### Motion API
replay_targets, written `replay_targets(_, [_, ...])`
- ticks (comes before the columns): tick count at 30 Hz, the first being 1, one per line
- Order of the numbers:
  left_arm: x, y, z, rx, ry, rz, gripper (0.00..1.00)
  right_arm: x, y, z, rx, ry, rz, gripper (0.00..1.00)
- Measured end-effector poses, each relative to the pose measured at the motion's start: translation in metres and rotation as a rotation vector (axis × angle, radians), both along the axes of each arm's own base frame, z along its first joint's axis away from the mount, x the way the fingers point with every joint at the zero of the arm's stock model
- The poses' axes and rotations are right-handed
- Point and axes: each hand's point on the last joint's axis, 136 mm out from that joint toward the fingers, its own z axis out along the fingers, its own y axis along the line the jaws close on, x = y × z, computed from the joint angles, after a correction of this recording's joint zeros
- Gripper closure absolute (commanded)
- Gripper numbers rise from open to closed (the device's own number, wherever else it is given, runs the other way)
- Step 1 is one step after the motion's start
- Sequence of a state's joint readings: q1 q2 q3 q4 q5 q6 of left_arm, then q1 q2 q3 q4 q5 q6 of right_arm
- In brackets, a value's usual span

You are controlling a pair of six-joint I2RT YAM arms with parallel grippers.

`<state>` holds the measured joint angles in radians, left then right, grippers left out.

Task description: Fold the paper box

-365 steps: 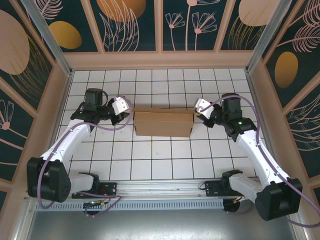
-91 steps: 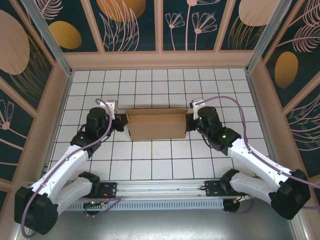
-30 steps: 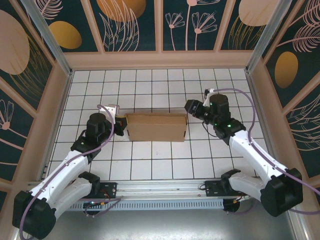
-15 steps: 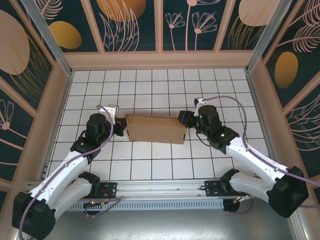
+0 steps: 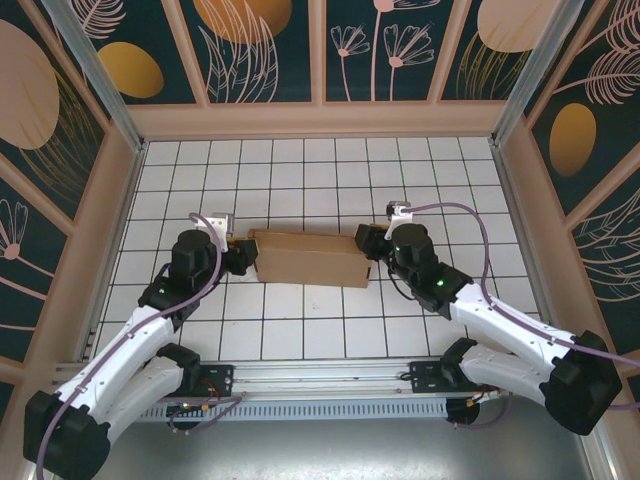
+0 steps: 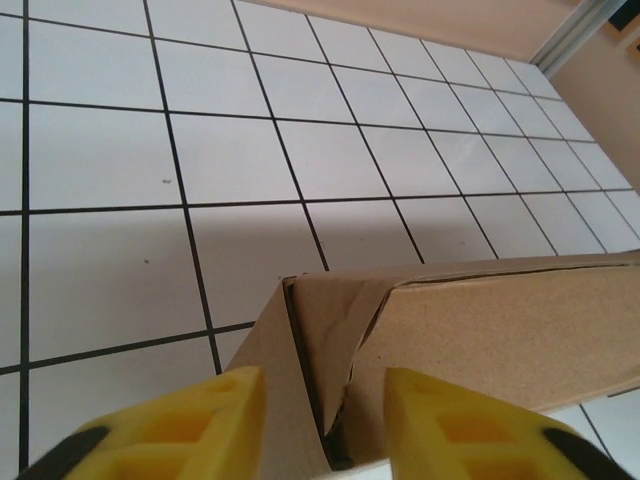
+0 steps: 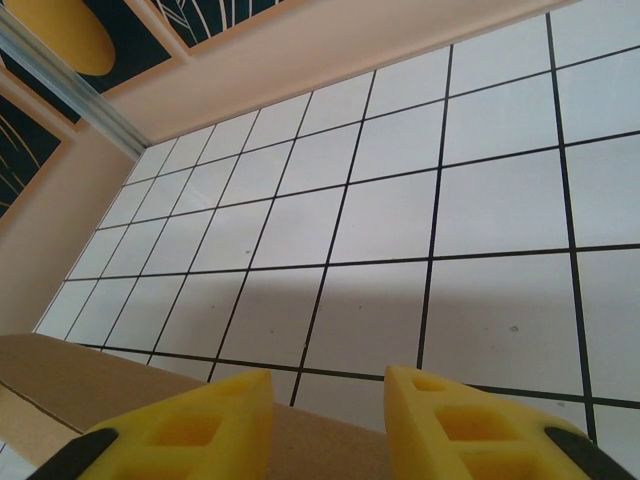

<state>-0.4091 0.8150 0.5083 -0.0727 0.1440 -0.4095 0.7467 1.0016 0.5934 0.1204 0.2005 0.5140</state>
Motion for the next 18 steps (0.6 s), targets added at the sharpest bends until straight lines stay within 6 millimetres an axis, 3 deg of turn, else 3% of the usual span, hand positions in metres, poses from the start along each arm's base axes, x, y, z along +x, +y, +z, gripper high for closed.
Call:
replay_targets(5, [-0.002,0.001,0.018,-0.022,-0.034,0.003,0.61,0.0,-0.001,0.0,-0.006,-0.006,-0.013,0.65])
replay_targets(12, [0.001,0.003,0.073,-0.071,-0.148,0.021,0.63,0.001,-0.001,0.0,-0.005,-0.007,-0.025,0.65])
replay_targets(14, [0.004,0.004,0.075,-0.07,-0.153,0.032,0.61,0.001,-0.002,0.0,-0.002,-0.006,-0.026,0.65])
replay_targets(18, [0.017,0.003,0.059,-0.055,-0.099,0.063,0.62,0.001,-0.002,0.0,0.003,-0.003,-0.028,0.65])
